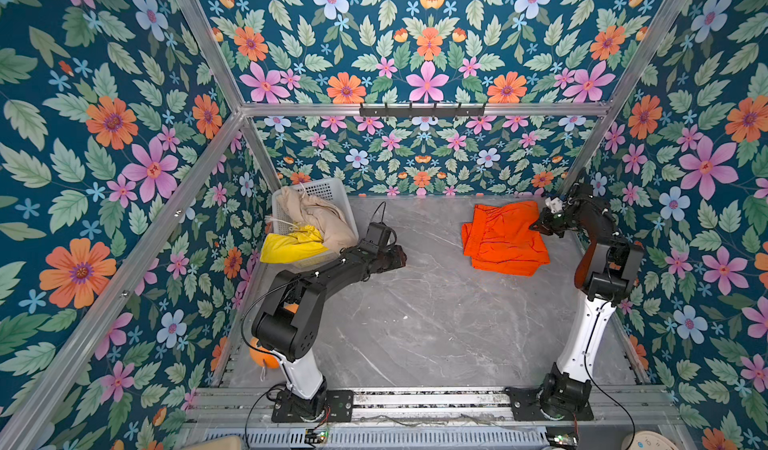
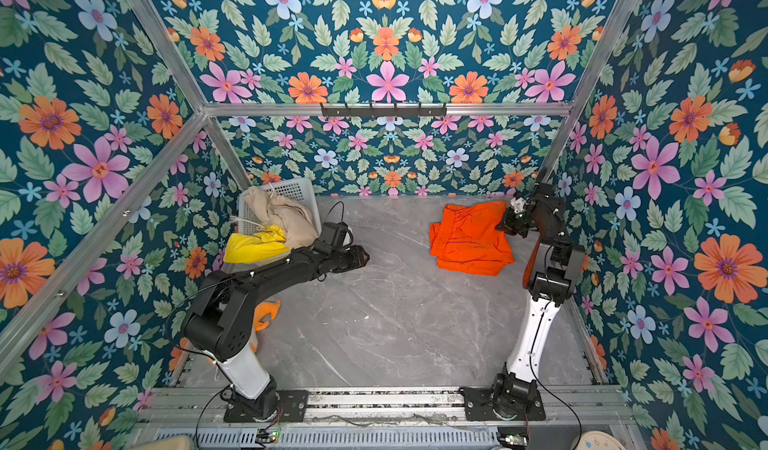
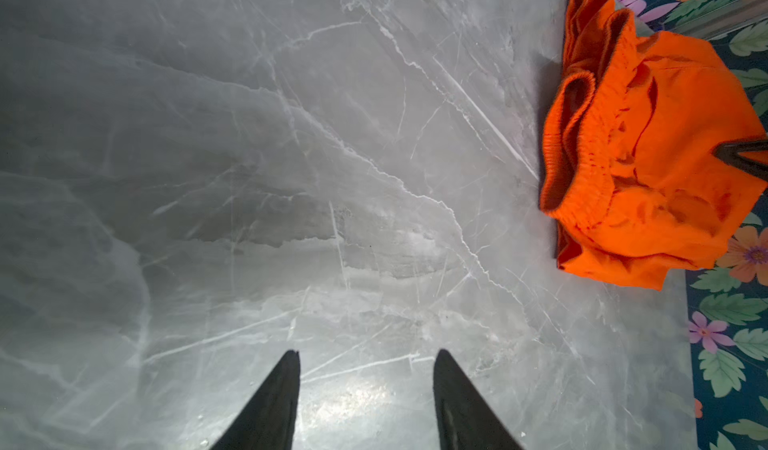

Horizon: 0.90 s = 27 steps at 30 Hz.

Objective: Fold and stack the shorts

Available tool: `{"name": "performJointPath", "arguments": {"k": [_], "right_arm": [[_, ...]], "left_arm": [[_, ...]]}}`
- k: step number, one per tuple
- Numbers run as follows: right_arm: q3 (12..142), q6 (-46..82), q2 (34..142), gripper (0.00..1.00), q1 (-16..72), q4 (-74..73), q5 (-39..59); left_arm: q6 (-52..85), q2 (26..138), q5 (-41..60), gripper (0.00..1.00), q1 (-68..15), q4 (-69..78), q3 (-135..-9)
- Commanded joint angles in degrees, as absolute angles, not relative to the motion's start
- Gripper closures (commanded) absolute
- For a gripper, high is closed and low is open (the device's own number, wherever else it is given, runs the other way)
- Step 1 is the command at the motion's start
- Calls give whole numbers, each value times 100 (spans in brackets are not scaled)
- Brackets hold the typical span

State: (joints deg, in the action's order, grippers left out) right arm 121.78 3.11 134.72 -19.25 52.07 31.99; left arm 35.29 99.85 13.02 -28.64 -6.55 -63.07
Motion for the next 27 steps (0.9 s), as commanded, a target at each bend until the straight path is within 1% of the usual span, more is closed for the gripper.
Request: {"name": "performJointPath", "arguments": {"k": [1, 8, 16, 17, 18, 19, 21, 23, 25, 27], "right_arm": [[12876, -227, 13773, 97, -2025, 6076, 2797], [14632, -606, 14654, 97, -2104, 6649, 2250], [14834, -562, 14846, 95, -2215, 5882, 2026], [14872, -527, 14868, 91, -2210, 5811, 1926], [14903, -481, 14872, 83, -2214, 5721, 1798], [14930, -421, 14870, 71, -2215, 5645, 1675], [14941, -340, 14787, 55, -2215, 5548, 1586], [14832, -244, 14615, 49, -2215, 5449, 1583], [14507, -157, 14300, 39, -2202, 5312, 1680], [13916, -125, 13835, 37, -2127, 5089, 1732]], "left_arm": [[3377, 10035, 1228, 46, -2840, -876, -6487], [3296, 10155, 1349, 47, -2840, -949, -6785], [3305, 10189, 1341, 47, -2839, -964, -6952], [3298, 10188, 1339, 47, -2839, -977, -6982], [3296, 10173, 1313, 47, -2839, -1006, -7016], [3296, 10148, 1294, 47, -2841, -1007, -7027], [3304, 10100, 1264, 47, -2839, -985, -7056], [3305, 10059, 1241, 47, -2839, -976, -7091], [3318, 10016, 1231, 47, -2839, -984, -7128], [3343, 9942, 1217, 47, -2839, -975, -7143]]}}
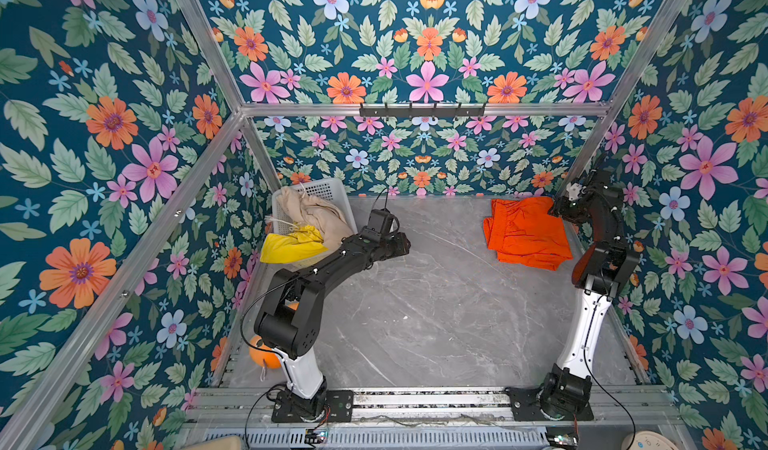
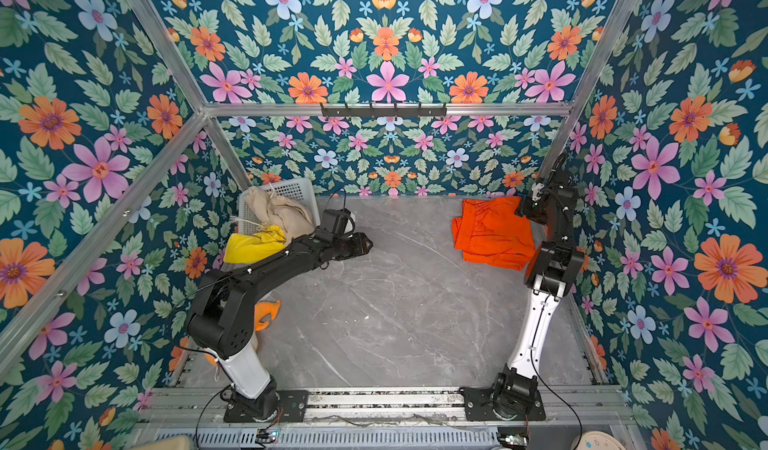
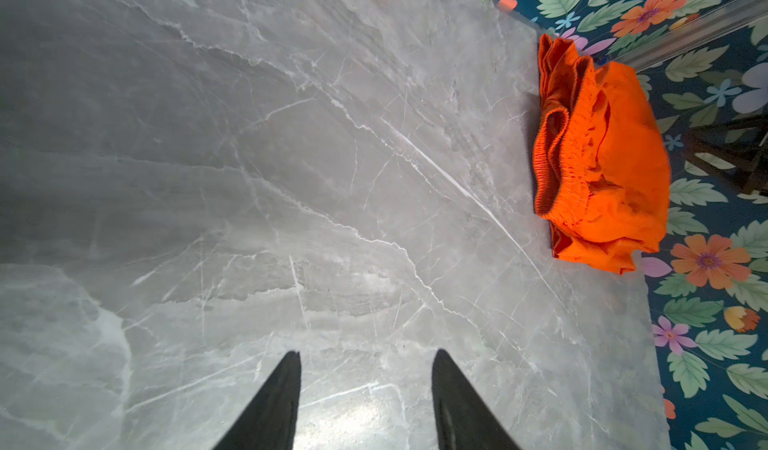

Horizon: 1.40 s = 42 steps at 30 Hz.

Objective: Fold and stack the shorts

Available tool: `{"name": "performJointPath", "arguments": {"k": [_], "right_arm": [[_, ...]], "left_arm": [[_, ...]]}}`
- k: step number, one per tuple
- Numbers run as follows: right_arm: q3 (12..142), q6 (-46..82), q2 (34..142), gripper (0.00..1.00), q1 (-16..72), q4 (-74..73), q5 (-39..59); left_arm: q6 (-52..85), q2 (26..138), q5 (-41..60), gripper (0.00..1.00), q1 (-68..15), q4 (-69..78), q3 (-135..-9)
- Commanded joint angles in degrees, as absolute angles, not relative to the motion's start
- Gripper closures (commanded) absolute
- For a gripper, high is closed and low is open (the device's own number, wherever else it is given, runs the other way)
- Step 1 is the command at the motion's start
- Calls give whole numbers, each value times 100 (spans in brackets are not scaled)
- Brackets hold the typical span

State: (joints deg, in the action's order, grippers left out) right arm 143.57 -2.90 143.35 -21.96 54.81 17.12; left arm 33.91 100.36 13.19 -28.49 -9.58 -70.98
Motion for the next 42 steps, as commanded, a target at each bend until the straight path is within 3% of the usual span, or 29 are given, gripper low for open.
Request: {"name": "performJointPath", "arguments": {"k": [1, 7, 12, 17, 25, 37, 42], "right_arm": [[13580, -138, 13590, 37, -2081, 4952, 1753], [11119, -50, 11946, 38, -1341, 3930, 1890], [10070, 164, 11645, 39, -421, 3416, 2166], [10154, 416, 12163, 40, 353, 3197, 2239], [10837, 805, 13079, 41, 378, 3561, 1932], [10012, 987, 12493, 41, 316, 3536, 1641], [9855, 1026, 11808, 40, 355, 3544, 1844]], "left_arm": [[3355, 9910, 1218, 47, -2839, -963, -7141], [3377, 9636, 1121, 47, -2839, -932, -7085], [3358, 9490, 1063, 46, -2830, -921, -7077], [3349, 9355, 1181, 46, -2707, -994, -7093], [3153, 8973, 1091, 45, -2270, -1229, -7028], [2497, 8671, 1194, 44, -1159, -2156, -7213], [2255, 8929, 1107, 33, -504, -2702, -7769]]}}
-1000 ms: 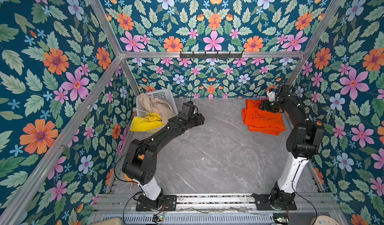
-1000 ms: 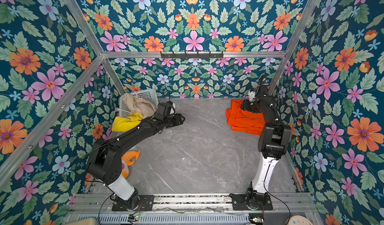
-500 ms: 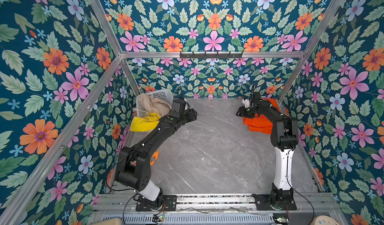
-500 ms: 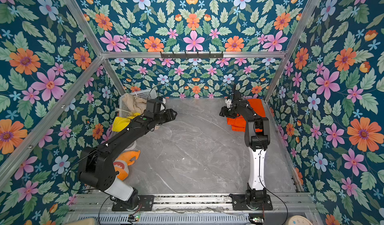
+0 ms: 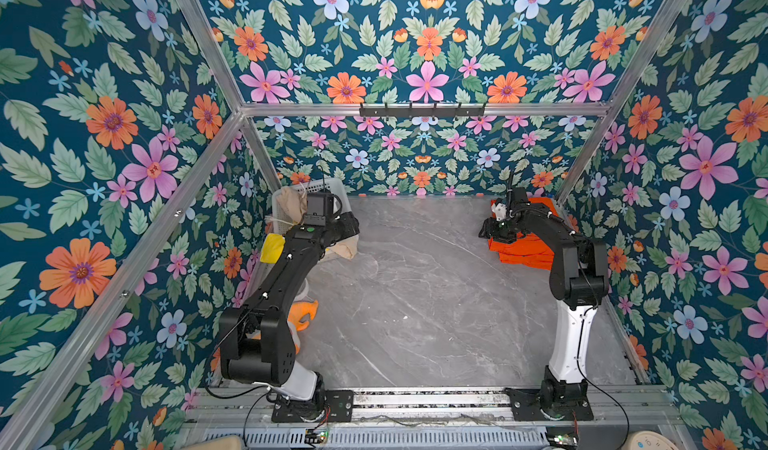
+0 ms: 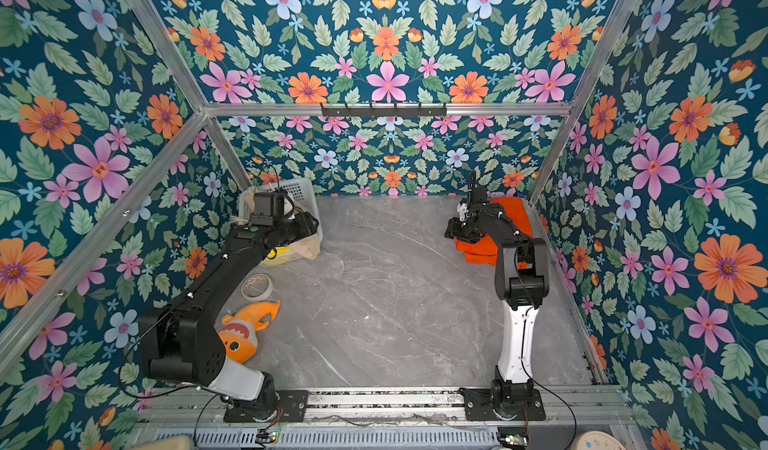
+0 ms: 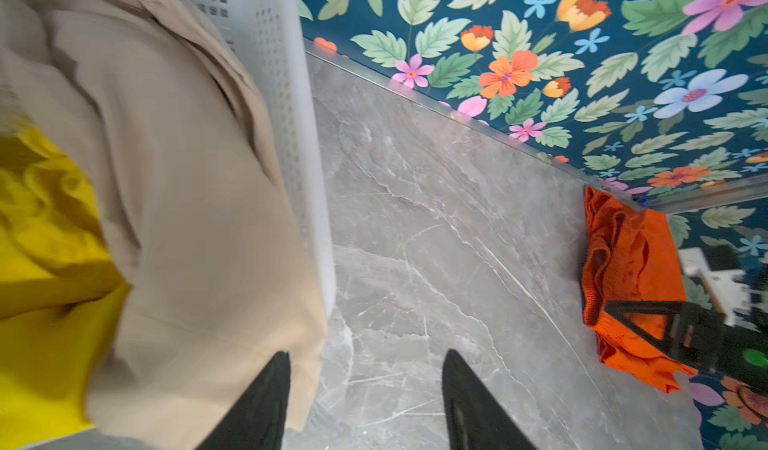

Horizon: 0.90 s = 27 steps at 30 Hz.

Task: Fold and stack the shorts
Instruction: 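Grasp the beige trousers in the basket with the left gripper while the right releases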

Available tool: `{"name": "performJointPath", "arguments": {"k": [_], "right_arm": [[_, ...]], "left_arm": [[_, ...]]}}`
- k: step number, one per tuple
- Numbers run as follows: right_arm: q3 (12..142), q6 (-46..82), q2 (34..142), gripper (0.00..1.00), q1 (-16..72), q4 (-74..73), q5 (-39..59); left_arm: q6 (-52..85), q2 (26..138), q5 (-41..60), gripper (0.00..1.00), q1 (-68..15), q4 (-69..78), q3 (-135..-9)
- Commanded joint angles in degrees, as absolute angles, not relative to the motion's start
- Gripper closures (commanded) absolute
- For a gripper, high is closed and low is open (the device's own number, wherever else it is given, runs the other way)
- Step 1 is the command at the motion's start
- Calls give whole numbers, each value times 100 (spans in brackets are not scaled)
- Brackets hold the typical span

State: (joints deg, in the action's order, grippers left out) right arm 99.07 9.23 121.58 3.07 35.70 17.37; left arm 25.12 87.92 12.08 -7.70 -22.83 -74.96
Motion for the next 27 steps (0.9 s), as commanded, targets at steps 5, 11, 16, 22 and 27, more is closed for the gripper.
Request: {"name": "performJointPath", "arguments": {"k": [5, 11, 16, 22, 27], "right_arm": [[9617, 1205, 10989, 38, 637, 3557, 1932], [9031, 1606, 10284, 37, 1290, 3484, 1756], [8641, 2026, 9934, 37, 1739, 3255, 1797], [8258, 2256, 9746, 37, 2141, 3124, 1773], [7948, 2429, 9614, 37, 2241, 2971, 1847]], "left_arm": [[1972, 9611, 972, 29, 70, -3065, -8627], [2010, 10779, 797, 24, 454, -3439, -9754], [2070, 11536, 728, 23, 535, -3436, -10302], [2160, 12102, 850, 25, 586, -3127, -10630], [2245, 12644, 948, 38, 621, -3048, -11145]]}}
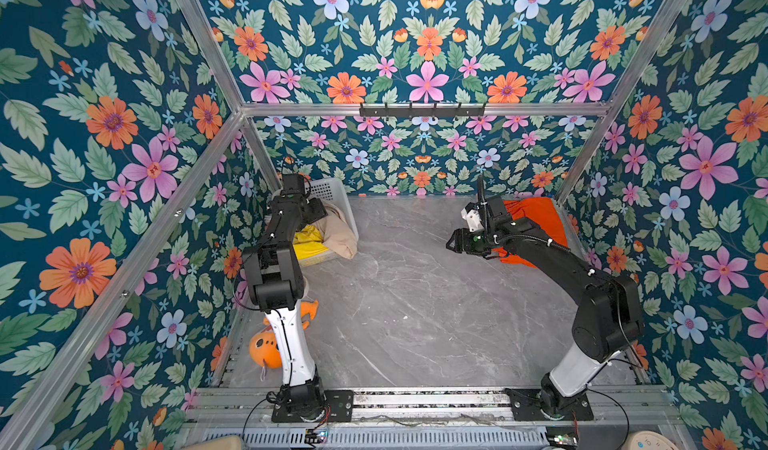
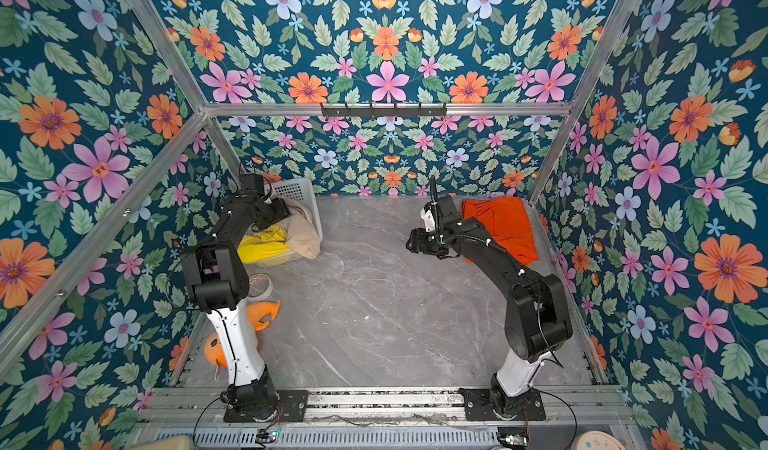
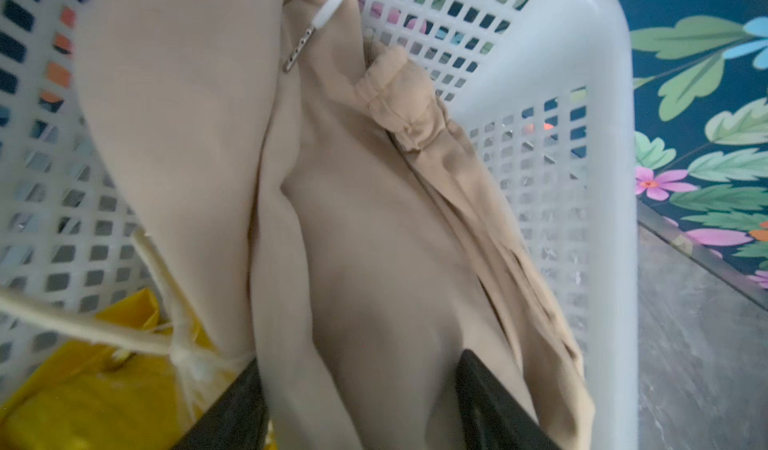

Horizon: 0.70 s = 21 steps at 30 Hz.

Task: Fold and stack the shorts
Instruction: 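Grasp the beige trousers in the basket with the left gripper while the right releases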

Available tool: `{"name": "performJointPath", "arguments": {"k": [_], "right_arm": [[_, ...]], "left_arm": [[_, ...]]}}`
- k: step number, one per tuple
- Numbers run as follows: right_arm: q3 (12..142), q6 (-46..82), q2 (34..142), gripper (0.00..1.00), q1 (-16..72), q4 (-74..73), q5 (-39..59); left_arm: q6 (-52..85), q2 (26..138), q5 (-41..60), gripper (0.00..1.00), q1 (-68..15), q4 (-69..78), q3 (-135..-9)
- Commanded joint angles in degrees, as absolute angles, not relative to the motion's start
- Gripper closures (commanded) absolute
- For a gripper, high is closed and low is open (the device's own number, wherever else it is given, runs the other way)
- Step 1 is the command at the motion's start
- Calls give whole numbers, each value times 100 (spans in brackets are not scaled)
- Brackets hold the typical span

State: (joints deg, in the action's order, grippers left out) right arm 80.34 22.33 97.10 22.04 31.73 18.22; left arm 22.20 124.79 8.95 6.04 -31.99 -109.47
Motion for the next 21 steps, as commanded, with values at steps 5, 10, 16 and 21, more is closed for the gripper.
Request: {"name": "performJointPath", "arguments": {"k": [5, 10, 16, 21], "right_arm": [[7741, 2434, 9278, 36, 2241, 2929, 1652], [7684, 2406, 9233, 36, 2241, 2919, 1606], [7693, 2456, 9152, 36, 2241, 2825, 1653], [7758, 2465, 9048, 36, 2241, 2738, 1653]], "left_arm": [[2294, 12529, 1346, 76, 622, -2412, -11224], [2208, 12018, 1408, 100, 589, -1825, -11443], [2125, 11270, 2065, 100, 572, -1344, -11807], [2148, 10662, 2745, 100, 553, -851, -12045]]}}
